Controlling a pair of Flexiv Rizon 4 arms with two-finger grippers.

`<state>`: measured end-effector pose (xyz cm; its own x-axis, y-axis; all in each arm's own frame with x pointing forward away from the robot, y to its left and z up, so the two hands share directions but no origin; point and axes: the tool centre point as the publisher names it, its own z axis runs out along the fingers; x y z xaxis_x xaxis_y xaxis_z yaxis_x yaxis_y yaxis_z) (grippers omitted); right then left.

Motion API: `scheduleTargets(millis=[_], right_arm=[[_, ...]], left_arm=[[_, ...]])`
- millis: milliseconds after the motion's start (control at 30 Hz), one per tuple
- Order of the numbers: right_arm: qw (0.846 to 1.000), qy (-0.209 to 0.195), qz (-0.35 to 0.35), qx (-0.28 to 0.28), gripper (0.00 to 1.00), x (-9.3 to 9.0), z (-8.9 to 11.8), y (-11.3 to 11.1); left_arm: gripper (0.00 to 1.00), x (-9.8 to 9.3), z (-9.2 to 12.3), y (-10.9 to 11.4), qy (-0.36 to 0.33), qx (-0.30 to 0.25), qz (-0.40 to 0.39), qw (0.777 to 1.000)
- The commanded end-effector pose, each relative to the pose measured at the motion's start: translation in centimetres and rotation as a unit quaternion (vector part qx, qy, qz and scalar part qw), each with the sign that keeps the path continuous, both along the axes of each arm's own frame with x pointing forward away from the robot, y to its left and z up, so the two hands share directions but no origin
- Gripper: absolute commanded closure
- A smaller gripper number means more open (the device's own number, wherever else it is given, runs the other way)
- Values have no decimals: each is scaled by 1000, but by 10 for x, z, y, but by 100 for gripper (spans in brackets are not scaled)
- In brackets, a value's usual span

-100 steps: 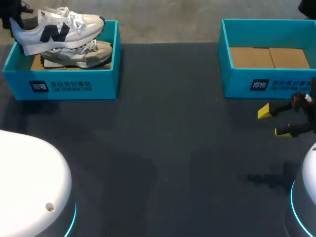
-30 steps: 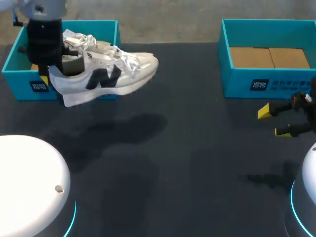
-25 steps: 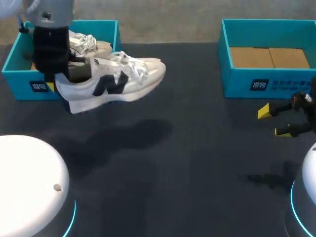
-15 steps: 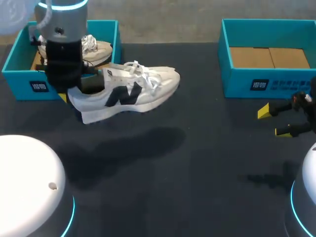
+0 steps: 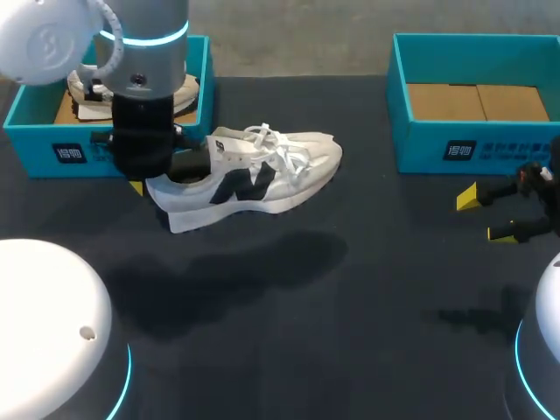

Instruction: Take the shoe out of the shoebox, open the shoe tongue, remove and reinsert the insole, then place the shoe into the shoebox

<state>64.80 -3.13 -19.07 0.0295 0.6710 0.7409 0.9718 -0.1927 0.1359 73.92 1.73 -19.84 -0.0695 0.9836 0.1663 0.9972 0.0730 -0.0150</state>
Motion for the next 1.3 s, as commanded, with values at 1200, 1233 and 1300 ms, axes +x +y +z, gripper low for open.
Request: scheduleTargets(millis=[1200,1233,1300], right_arm=[[996,-58,-66,-4,0,-12,3,-1],[996,-58,-66,-4,0,-12,3,-1],[996,-58,-66,-4,0,-12,3,-1]], left_arm=[[100,-2,-139,-46,13,30,12,999],[100,-3,-143,-47,13,30,14,999],[100,-4,-150,-49,10,34,17,999]])
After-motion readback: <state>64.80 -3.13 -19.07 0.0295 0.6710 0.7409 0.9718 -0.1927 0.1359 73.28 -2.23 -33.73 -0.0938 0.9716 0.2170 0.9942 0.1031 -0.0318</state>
